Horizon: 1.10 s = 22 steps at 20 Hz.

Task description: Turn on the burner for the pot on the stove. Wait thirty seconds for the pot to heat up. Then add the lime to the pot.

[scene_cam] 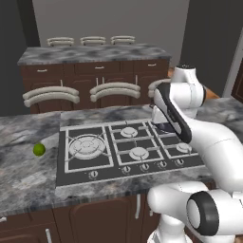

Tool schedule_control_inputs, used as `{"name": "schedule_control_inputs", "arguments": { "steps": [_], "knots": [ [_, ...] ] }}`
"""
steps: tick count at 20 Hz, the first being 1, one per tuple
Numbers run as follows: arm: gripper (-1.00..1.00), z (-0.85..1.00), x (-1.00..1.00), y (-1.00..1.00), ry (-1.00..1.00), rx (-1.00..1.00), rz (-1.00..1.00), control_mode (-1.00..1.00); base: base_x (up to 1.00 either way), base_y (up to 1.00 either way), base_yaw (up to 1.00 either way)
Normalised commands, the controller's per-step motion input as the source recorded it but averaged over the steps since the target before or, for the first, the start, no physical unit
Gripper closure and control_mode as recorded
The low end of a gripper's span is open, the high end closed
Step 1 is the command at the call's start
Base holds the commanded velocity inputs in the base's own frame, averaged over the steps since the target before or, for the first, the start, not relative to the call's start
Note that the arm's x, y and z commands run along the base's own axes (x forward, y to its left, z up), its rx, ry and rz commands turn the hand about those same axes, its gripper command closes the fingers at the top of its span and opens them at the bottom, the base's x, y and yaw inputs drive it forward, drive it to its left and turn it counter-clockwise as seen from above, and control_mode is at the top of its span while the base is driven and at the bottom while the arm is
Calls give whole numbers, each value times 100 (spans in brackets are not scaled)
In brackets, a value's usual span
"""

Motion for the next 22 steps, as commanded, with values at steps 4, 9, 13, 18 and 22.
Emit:
{"name": "schedule_control_inputs", "arguments": {
  "steps": [4,9,13,18,22],
  "knots": [
    [-100,-47,0,-33,17,-1,0,-100,0,0,0],
    [-100,-54,-5,-6,9,0,1,-100,0,0,0],
    [-100,-13,-13,7,0,-3,3,-100,0,0,0],
    [-100,-14,0,3,0,-3,1,-100,0,0,0],
    [-100,-20,0,0,0,-5,0,-100,0,0,0]
  ]
}}
